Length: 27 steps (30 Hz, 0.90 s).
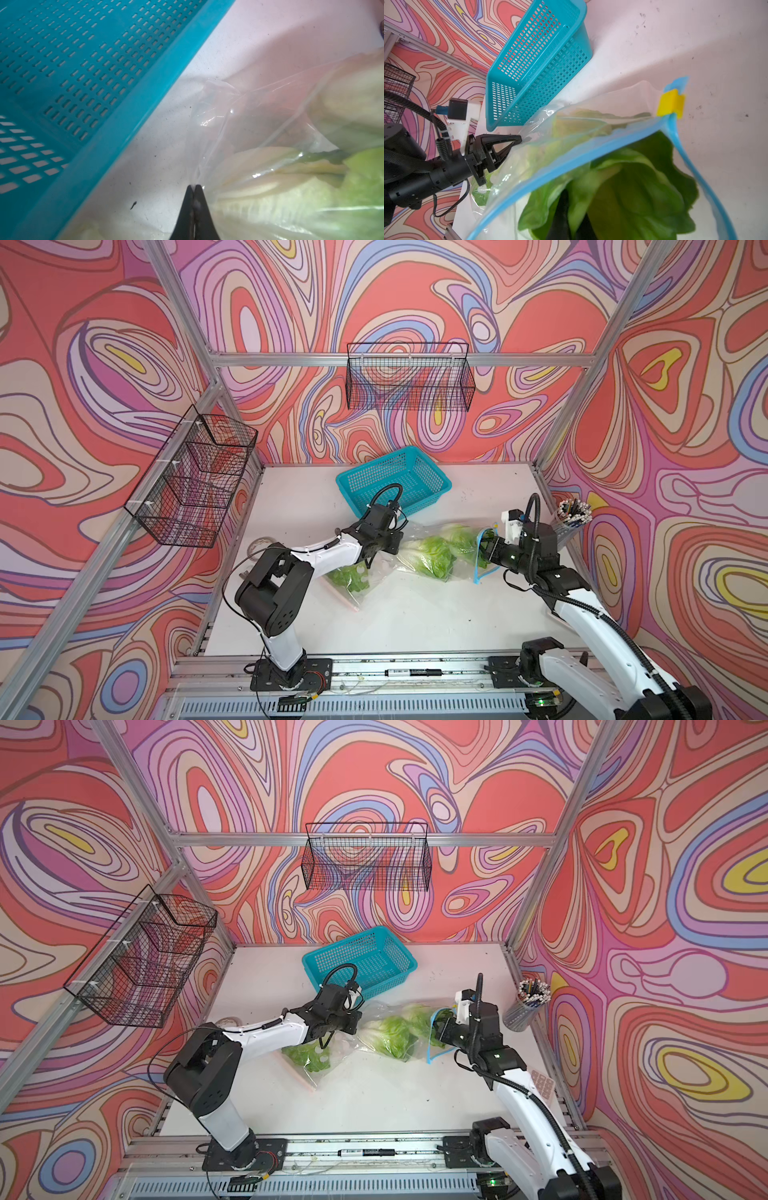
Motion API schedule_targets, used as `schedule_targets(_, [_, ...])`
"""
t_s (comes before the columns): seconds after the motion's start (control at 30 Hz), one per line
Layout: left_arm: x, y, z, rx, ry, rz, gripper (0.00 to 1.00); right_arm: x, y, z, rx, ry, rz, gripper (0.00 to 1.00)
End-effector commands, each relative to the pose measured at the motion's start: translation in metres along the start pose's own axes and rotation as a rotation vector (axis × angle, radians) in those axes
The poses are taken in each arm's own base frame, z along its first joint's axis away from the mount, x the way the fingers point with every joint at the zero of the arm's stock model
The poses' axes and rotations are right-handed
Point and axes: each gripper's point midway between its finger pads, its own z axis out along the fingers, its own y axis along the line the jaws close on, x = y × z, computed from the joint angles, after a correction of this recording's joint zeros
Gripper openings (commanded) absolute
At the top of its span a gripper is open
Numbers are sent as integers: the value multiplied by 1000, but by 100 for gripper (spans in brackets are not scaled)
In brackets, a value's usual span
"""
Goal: Open the zip-top bag and take out the chinese cabbages
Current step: Pick up the Chinese cabbage from the zipper food storage bag.
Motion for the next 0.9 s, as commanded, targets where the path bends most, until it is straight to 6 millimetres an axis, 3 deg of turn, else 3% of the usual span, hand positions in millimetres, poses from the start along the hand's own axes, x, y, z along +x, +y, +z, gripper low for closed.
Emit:
schedule_targets(0.0, [15,18,-1,-81,48,22,0,-19,9,-12,-2,-66,-19,0])
schedule_targets(0.37, [20,25,0,-101,51,30,0,-33,16,-39,31,-117,-41,0])
schedule_targets(0.87, [31,30,4,-108,72,36,0,-72,63,-70,-198,-324,33,0])
